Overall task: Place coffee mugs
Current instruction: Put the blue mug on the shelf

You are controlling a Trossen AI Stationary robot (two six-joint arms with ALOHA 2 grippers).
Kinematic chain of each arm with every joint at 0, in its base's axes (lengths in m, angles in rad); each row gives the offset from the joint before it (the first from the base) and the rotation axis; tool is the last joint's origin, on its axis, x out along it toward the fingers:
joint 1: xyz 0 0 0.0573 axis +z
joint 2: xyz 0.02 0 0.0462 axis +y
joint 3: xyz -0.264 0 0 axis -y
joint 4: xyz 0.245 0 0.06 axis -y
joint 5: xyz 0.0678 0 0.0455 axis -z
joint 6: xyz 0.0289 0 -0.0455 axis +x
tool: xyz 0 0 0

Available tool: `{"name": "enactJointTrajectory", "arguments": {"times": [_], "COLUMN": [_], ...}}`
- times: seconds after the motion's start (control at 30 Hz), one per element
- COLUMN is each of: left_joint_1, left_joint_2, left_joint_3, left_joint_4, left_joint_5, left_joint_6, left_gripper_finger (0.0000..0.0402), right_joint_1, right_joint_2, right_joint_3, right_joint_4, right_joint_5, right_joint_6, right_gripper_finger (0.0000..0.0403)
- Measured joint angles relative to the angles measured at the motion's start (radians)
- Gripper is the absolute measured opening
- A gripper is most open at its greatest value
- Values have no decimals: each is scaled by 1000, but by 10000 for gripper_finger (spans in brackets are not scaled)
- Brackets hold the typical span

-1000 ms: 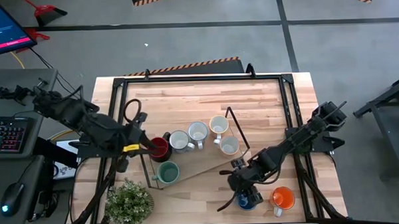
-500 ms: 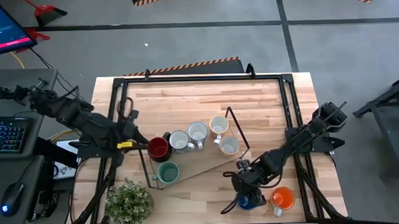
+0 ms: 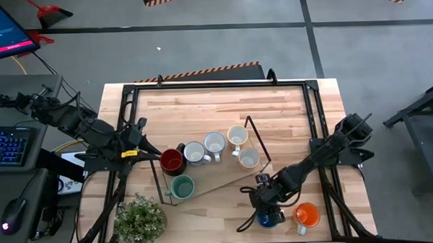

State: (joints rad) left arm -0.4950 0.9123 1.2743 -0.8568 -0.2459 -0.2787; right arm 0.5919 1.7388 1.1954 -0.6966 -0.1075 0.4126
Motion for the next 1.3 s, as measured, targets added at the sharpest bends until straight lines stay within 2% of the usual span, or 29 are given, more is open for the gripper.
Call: {"name": "enactJointTrajectory", "arguments": {"times": [0.4,0.6,0.73,0.77,1.07,1.3], "left_joint_1": [0,0,0,0,0,0], "left_joint_2": [0,0,0,0,0,0], "left_joint_3": [0,0,0,0,0,0], "left_joint_4": [0,-3,-7,-7,-7,-13], "left_joint_5": [0,0,0,0,0,0], "left_joint_6": [-6,-7,-7,-7,0,2], "left_gripper_finger": [46,46,46,46,46,46], "right_joint_1": [0,-3,-3,-3,-2,-37], "right_joint_2": [49,48,48,48,48,48], "right_joint_3": [2,18,20,20,43,244], "right_joint_4": [31,30,36,39,91,-14], "right_joint_5": [-7,-16,48,65,117,199], "right_joint_6": [-10,39,138,162,284,234], "right_gripper_finger": [178,102,21,12,2,1]}}
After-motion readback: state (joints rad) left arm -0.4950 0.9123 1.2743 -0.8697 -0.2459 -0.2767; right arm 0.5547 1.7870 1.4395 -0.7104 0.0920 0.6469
